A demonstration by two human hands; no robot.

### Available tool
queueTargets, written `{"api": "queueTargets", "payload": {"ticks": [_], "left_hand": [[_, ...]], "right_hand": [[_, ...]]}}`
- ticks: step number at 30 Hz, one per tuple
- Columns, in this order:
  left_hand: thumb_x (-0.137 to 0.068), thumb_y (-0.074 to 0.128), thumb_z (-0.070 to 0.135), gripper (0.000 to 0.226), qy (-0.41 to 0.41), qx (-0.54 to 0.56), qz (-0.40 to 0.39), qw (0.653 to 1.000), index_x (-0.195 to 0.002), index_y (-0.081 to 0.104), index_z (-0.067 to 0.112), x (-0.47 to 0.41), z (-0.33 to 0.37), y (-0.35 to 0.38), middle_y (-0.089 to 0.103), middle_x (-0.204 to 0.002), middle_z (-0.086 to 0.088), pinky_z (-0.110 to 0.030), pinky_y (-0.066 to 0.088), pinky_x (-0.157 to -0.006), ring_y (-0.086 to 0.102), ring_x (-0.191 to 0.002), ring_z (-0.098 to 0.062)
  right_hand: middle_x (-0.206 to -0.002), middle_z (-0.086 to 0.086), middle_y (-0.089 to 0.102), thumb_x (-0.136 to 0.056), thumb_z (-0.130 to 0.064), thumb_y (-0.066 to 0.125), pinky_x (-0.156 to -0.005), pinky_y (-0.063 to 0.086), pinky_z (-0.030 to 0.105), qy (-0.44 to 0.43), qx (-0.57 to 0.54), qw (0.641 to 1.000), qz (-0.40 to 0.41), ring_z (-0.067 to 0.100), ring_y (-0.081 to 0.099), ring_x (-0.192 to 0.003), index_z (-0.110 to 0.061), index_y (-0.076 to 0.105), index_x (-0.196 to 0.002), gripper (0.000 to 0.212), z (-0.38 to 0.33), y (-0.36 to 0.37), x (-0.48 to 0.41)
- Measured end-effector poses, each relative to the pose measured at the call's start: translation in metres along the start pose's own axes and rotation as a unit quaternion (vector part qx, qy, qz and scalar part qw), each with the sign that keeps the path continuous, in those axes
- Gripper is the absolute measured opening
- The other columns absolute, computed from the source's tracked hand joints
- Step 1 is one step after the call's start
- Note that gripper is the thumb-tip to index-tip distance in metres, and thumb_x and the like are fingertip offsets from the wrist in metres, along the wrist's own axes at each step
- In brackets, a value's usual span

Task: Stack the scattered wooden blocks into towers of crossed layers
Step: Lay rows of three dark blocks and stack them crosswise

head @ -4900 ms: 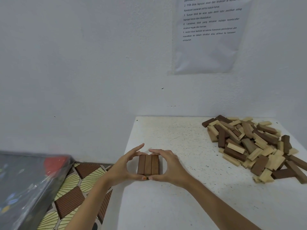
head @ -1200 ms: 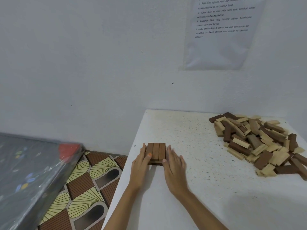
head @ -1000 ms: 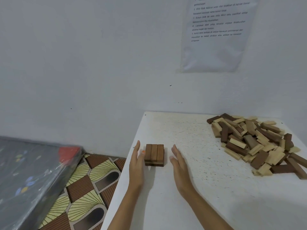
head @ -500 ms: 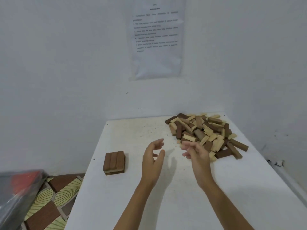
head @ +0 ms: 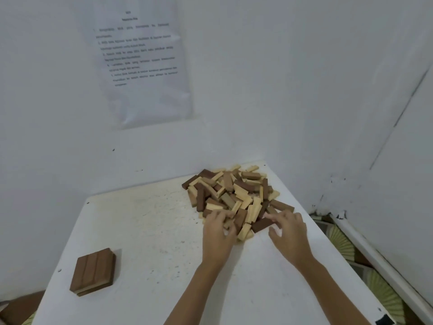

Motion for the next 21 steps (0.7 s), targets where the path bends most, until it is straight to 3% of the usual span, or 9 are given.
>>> {"api": "queueTargets", "payload": {"ticks": [3, 6, 11, 14, 16, 18, 21], "left_hand": [[-0.087, 0.063, 0.004, 0.024, -0.039, 0.016, 0.021, 0.999, -0.102, 0.064, 0.023, -0.015, -0.003, 0.004, 0.058, -0.102, 0.007, -0.031, 0.050, -0.088, 0.056, -0.098, -0.013], [-0.089, 0.062, 0.004, 0.025, -0.056, 0.023, -0.003, 0.998, -0.103, 0.063, 0.025, -0.022, -0.005, 0.007, 0.058, -0.102, 0.007, -0.032, 0.052, -0.089, 0.057, -0.100, -0.014], [-0.090, 0.059, 0.003, 0.025, -0.071, 0.039, -0.005, 0.997, -0.102, 0.065, 0.024, -0.022, -0.013, 0.016, 0.061, -0.102, 0.007, -0.037, 0.052, -0.090, 0.057, -0.102, -0.015], [-0.091, 0.058, 0.003, 0.025, -0.065, 0.038, 0.015, 0.997, -0.099, 0.065, 0.025, -0.022, -0.012, 0.016, 0.061, -0.101, 0.009, -0.028, 0.050, -0.089, 0.057, -0.102, -0.011], [-0.092, 0.057, 0.002, 0.022, -0.060, 0.028, 0.062, 0.996, -0.095, 0.066, 0.022, -0.026, -0.011, 0.010, 0.060, -0.098, 0.009, -0.015, 0.045, -0.086, 0.055, -0.101, -0.009], [-0.092, 0.056, 0.006, 0.016, -0.066, 0.002, 0.127, 0.990, -0.092, 0.067, 0.018, -0.034, -0.016, 0.004, 0.059, -0.099, 0.006, -0.012, 0.039, -0.083, 0.052, -0.100, -0.010], [-0.092, 0.057, 0.009, 0.015, -0.115, -0.052, 0.175, 0.977, -0.105, 0.065, 0.012, -0.050, -0.031, -0.004, 0.056, -0.107, 0.000, -0.023, 0.036, -0.081, 0.045, -0.098, -0.013]], "right_hand": [[-0.093, -0.001, 0.057, -0.067, -0.017, 0.084, -0.070, 0.031, 0.033, -0.068, 0.119, 0.990, -0.018, 0.023, 0.051, -0.088, -0.026, 0.072, -0.108, 0.044, 0.010, 0.000, -0.005], [-0.091, 0.002, 0.060, -0.055, -0.026, 0.093, -0.065, 0.035, 0.032, -0.111, 0.194, 0.974, -0.015, 0.025, 0.057, -0.082, -0.026, 0.074, -0.102, 0.051, 0.015, 0.000, -0.012], [-0.092, 0.000, 0.060, -0.051, -0.031, 0.094, -0.067, 0.036, 0.033, -0.125, 0.203, 0.971, 0.004, 0.020, 0.047, -0.086, -0.027, 0.073, -0.088, 0.043, 0.016, 0.000, -0.018], [-0.094, -0.002, 0.059, -0.059, -0.040, 0.087, -0.074, 0.028, 0.031, -0.152, 0.194, 0.969, -0.019, 0.016, 0.039, -0.089, -0.029, 0.068, -0.081, 0.031, 0.017, -0.002, -0.020], [-0.100, -0.007, 0.054, -0.070, -0.053, 0.065, -0.078, 0.020, 0.029, -0.148, 0.156, 0.973, -0.081, 0.013, 0.035, -0.095, -0.028, 0.065, -0.083, 0.029, 0.021, -0.005, -0.021], [-0.101, -0.017, 0.047, -0.072, -0.057, 0.052, -0.080, 0.021, 0.025, -0.111, 0.050, 0.980, -0.155, 0.005, 0.031, -0.097, -0.025, 0.064, -0.090, 0.038, 0.021, -0.010, -0.021], [-0.088, -0.020, 0.058, -0.077, -0.034, 0.075, -0.075, 0.035, 0.017, -0.049, -0.115, 0.974, -0.187, 0.000, 0.045, -0.090, -0.021, 0.064, -0.093, 0.023, 0.013, -0.018, -0.019]]}}
Point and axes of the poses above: each hand's wrist, its own x-axis away from the middle knuckle, its own y-axis out of the palm, z = x × y, the point moved 1 cm from there along -x, towards the middle knuckle
